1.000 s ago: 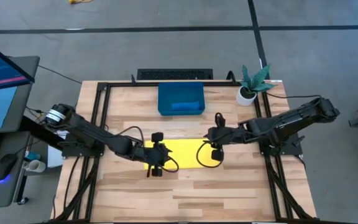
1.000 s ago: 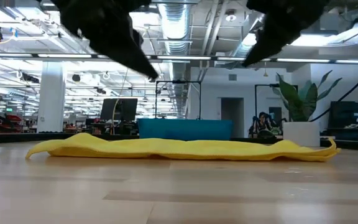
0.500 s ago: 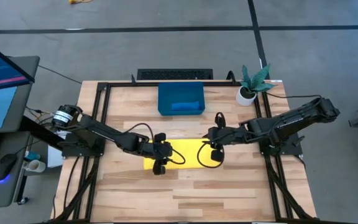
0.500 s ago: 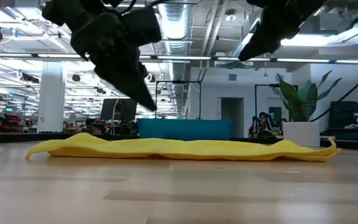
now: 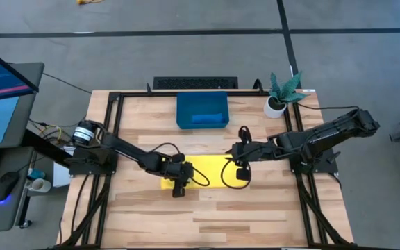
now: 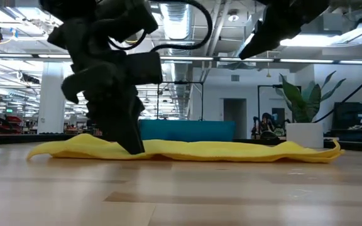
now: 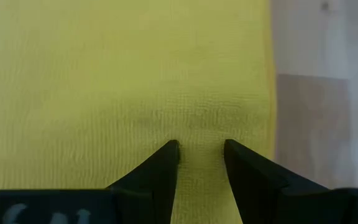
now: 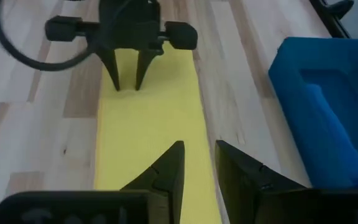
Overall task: Roll microfiber towels into tight, uniform cylinder then place into a basket
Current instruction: Fold the yellow towel
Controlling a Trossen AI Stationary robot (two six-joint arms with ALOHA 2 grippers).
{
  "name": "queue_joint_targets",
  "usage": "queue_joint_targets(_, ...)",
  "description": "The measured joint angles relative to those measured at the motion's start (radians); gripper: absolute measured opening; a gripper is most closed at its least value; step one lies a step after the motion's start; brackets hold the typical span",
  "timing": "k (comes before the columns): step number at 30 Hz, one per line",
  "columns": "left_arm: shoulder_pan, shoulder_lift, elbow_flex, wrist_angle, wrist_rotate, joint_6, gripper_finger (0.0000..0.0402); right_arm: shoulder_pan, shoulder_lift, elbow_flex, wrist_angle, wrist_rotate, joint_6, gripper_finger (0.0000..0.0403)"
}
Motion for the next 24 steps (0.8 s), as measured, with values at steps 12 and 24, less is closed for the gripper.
queue_joint_targets(12,-0.006,-0.009,0.002,-0.135,0.0,-0.093,0.0129,-0.065,0.0,0.0,0.0,0.0,-0.001,0.0111)
queue_joint_targets(24,-0.029,-0.064,-0.003,-0.312,-0.034,-0.197,0.0129,-0.097,0.0,0.0,-0.001,0.0,0.0,0.0111)
